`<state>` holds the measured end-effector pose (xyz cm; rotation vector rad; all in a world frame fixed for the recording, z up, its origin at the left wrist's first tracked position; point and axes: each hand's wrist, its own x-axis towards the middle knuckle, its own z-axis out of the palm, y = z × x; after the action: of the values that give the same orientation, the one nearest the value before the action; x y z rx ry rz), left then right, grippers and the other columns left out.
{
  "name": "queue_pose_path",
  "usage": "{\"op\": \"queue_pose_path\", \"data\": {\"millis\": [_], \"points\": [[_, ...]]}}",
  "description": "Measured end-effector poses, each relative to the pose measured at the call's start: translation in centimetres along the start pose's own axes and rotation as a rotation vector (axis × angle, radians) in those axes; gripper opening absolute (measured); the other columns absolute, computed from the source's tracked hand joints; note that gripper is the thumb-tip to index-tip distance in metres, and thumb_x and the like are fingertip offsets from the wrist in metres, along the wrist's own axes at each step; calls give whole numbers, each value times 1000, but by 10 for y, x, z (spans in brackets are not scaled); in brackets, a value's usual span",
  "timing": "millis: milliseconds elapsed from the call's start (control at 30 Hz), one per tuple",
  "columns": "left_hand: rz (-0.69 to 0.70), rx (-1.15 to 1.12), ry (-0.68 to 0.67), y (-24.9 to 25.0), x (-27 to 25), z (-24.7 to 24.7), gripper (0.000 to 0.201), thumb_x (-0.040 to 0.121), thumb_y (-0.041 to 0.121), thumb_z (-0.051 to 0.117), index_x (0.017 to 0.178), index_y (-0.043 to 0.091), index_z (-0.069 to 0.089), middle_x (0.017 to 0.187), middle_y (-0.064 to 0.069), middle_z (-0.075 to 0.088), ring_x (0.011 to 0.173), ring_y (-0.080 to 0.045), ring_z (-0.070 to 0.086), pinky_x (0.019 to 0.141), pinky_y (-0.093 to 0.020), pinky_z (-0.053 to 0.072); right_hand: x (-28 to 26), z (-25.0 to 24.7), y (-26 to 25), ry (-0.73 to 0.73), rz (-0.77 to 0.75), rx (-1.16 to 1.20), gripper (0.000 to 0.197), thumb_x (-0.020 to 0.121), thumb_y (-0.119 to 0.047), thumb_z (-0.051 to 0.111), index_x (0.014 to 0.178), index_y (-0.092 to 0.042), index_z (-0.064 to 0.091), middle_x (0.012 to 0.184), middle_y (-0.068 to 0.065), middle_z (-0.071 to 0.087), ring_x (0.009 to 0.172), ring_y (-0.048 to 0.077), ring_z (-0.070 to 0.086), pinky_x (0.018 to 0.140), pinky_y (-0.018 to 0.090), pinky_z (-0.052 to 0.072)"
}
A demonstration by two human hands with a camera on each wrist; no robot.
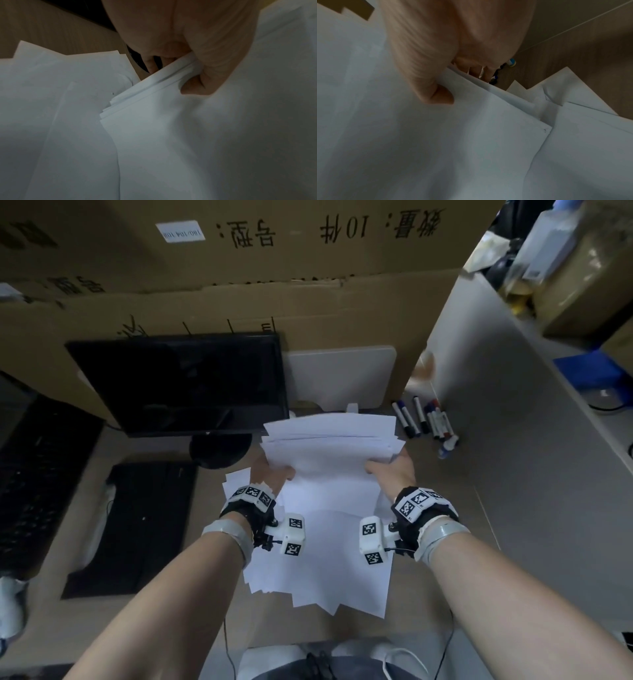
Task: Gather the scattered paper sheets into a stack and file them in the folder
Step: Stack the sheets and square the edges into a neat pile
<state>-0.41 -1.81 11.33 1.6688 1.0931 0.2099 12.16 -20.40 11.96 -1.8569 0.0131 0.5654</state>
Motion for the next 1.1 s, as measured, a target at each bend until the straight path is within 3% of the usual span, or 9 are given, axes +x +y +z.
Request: {"op": "queue_pose_path", "data": {"millis": [200, 300, 400, 533, 633, 800, 900, 1000, 1100], "points": [[3, 102, -43, 7, -7, 13, 22, 72, -8, 62, 75, 8, 47, 63, 1, 45, 53, -14, 39, 39, -9, 33, -3, -1, -6, -13, 1, 9, 59, 74, -2, 71, 125, -15, 45, 101, 0, 60, 88, 16, 57, 83, 29, 44], [-39, -38, -56, 5, -8, 14, 30, 72, -11, 62, 98, 3, 56, 78, -1, 56, 66, -15, 51, 44, -10, 38, -3, -4, -4, -90, 66, -45, 39, 76, 0, 69, 112, -7, 52, 87, -3, 58, 82, 17, 57, 76, 27, 42], [-80, -19, -31, 5, -5, 16, 15, 73, -9, 61, 76, 3, 53, 69, -4, 53, 58, -18, 48, 42, -12, 38, -3, -6, -3, -128, 109, -93, 18, 79, 3, 67, 90, -5, 57, 82, 1, 58, 87, 25, 61, 73, 25, 43], [-84, 11, 46, -1, 4, 11, 5, 79, -11, 53, 83, -10, 53, 74, -26, 56, 80, -32, 60, 46, -12, 36, 6, -6, 8, -6, 81, 28, 70, 72, 5, 76, 131, -11, 43, 110, 1, 57, 104, 19, 55, 87, 27, 45], [-63, 45, 42, -2, 11, 8, 27, 74, -16, 49, 69, 10, 44, 60, -1, 44, 56, -15, 42, 38, -10, 32, 18, 1, 16, -66, 127, -75, 67, 70, 3, 77, 127, -9, 43, 106, 1, 57, 101, 20, 55, 88, 31, 44], [-138, 163, -131, 0, 24, 20, 39, 71, -15, 48, 56, 15, 28, 52, 2, 28, 48, -15, 21, 35, -15, 20, 35, 16, 27, -177, 179, -177, 50, 66, -4, 80, 113, -3, 62, 108, 9, 68, 101, 27, 63, 79, 29, 46], [-205, 67, -47, 1, 26, 20, 39, 75, -13, 54, 56, 14, 33, 54, -1, 34, 48, -18, 30, 41, -18, 29, 39, 19, 27, -188, 176, -158, 43, 72, -4, 78, 112, -2, 65, 109, 9, 68, 101, 26, 63, 82, 29, 45], [-203, 8, -1, 6, 25, 15, 32, 76, -3, 65, 65, 21, 47, 69, 2, 52, 73, -25, 53, 71, -30, 48, 32, 22, 18, -163, 152, -108, 31, 82, -1, 69, 112, 1, 65, 108, 12, 68, 103, 26, 63, 83, 27, 43], [-187, -64, 49, 16, 24, 3, 30, 76, 0, 67, 69, 23, 49, 78, -1, 58, 83, -25, 55, 82, -37, 49, 21, 26, -1, -124, 117, -20, 10, 86, -1, 65, 92, -9, 60, 89, 0, 63, 86, 18, 60, 80, 25, 39]]}}
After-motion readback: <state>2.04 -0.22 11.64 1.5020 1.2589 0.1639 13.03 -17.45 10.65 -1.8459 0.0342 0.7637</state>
